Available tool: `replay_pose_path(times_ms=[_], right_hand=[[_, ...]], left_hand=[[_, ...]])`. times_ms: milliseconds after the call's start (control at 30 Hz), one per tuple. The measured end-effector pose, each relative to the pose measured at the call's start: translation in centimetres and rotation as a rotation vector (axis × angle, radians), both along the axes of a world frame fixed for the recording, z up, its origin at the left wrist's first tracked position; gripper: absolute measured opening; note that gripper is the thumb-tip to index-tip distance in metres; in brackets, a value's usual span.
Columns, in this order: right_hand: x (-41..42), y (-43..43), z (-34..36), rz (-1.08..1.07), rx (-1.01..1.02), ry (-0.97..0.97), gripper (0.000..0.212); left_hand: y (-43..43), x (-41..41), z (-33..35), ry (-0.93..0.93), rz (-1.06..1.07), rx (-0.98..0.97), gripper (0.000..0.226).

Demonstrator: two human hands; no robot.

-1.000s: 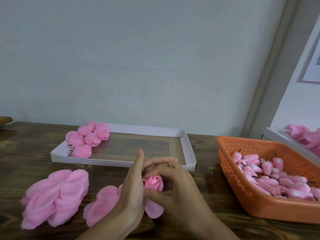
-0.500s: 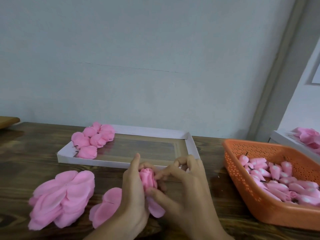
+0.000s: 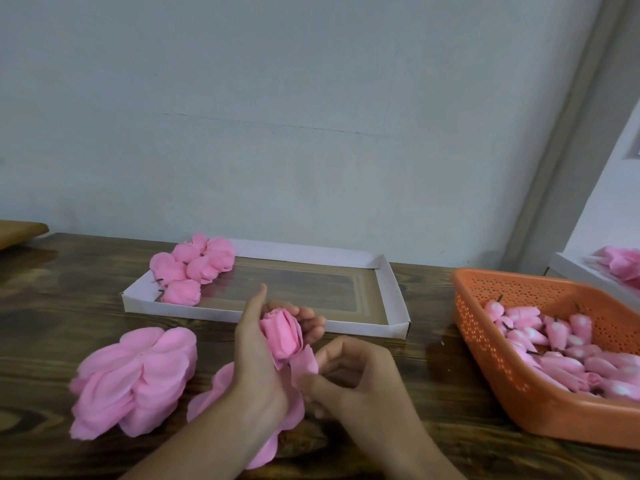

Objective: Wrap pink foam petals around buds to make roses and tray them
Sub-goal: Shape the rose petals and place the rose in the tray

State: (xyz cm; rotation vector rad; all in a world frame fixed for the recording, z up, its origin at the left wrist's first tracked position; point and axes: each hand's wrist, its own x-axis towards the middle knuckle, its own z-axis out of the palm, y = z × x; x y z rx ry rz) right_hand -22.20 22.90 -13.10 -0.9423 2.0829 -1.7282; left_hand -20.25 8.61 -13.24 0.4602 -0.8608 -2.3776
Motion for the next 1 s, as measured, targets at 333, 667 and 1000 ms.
replay_pose_path(times_ms=[333,667,1000], right_hand=[[0.6,-0.3,-1.0,-0.086,-0.026,0.453,0.015],[0.6,-0.3,-1.3,-0.132,-0.072,0.256,0.015],[0.4,-0.1,-1.1,-0.129,-0.050,0.400,0.014]], left_hand=[[0.9,0.7,0.6,0.022,0.020,0.051,0.064],[1.4,0.3,0.7,-0.016,0.025,0.073,0.058],[1.2,0.5,-0.1,0.047,-0.052,-0.040,0.053]])
